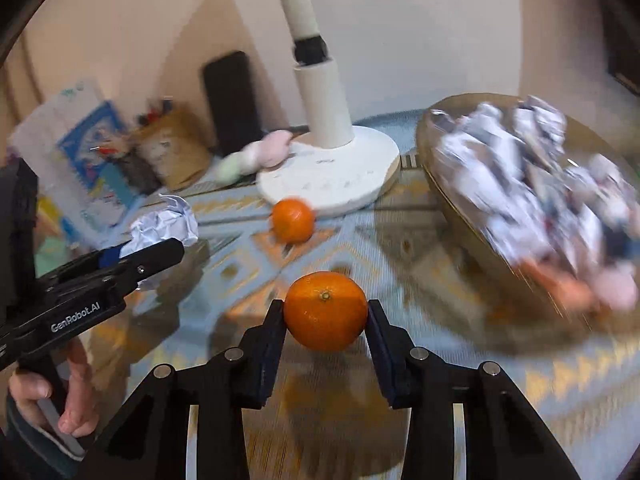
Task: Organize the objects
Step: 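Lift the orange with the right tool while the left tool lifts the paper ball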
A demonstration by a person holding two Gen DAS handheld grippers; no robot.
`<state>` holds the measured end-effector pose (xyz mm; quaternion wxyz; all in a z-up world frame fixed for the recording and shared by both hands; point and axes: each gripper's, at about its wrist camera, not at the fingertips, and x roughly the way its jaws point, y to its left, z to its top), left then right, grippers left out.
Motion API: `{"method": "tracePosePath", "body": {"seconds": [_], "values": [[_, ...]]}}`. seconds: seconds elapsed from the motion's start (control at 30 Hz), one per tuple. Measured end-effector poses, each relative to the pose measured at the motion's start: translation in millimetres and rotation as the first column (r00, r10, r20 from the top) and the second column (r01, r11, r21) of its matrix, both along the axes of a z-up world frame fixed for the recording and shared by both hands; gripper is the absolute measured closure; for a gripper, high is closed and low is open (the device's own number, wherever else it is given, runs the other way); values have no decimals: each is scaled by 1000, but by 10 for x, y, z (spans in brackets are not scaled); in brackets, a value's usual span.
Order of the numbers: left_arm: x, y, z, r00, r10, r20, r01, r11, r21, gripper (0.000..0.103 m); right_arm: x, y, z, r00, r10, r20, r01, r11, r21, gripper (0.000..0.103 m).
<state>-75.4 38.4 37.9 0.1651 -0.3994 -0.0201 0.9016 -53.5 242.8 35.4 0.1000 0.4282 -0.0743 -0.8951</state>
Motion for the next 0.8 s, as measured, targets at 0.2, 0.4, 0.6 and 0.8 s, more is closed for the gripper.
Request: {"method": "tracePosePath", "body": {"seconds": [0.2, 0.4, 0.6, 0.8], "values": [[830, -50, -42, 1000, 18, -7, -18, 999, 39, 56, 821, 107, -67, 999, 31, 8, -32, 997, 65, 64], [1060, 0, -274, 998, 60, -29, -59, 998, 19, 56, 971, 179, -345, 997, 35, 69, -42, 993, 107, 63], [1080, 14, -284, 995, 69, -68, -69, 998, 5, 55, 1085, 297, -352, 998, 26, 54, -28, 999, 33, 50], [1087, 6, -285, 995, 70, -75, -69, 998, 11, 53, 1103, 240, -355, 999, 0, 47, -3, 997, 80, 47]]}}
